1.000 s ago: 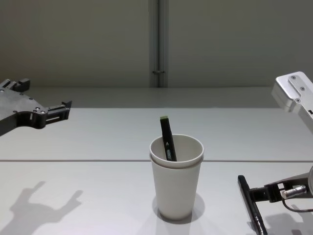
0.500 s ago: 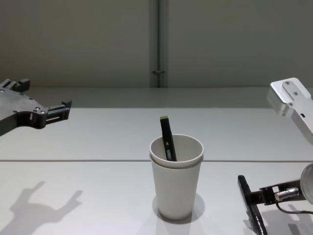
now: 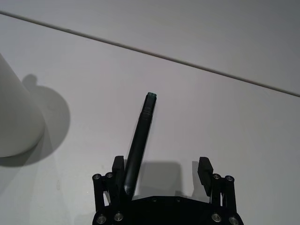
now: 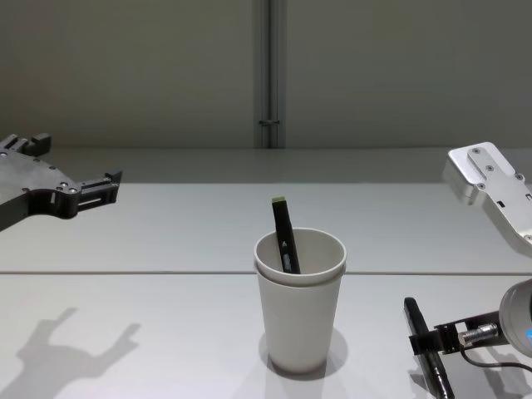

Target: Place the pen into the pen holder.

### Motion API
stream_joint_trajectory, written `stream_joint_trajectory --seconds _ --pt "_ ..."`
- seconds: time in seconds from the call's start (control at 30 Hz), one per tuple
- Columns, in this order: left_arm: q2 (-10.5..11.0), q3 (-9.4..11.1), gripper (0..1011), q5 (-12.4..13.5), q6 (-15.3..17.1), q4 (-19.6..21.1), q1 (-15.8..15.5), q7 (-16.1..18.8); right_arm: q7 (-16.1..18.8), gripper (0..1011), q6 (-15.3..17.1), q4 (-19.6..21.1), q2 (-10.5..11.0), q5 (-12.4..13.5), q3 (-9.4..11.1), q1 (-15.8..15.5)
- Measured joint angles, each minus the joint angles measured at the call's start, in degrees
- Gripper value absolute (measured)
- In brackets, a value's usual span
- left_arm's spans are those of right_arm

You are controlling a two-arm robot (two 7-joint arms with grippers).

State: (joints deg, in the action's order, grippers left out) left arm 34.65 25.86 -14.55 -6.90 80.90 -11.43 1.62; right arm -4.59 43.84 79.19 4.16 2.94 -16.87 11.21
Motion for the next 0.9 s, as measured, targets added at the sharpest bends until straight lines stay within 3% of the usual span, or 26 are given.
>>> stream_joint_trajectory --seconds 0.9 --pt "0.0 0.0 1002 0.0 0.0 0.0 0.0 0.0 1.9 1001 -0.4 -3.1 -1.4 -3.4 0.2 0.8"
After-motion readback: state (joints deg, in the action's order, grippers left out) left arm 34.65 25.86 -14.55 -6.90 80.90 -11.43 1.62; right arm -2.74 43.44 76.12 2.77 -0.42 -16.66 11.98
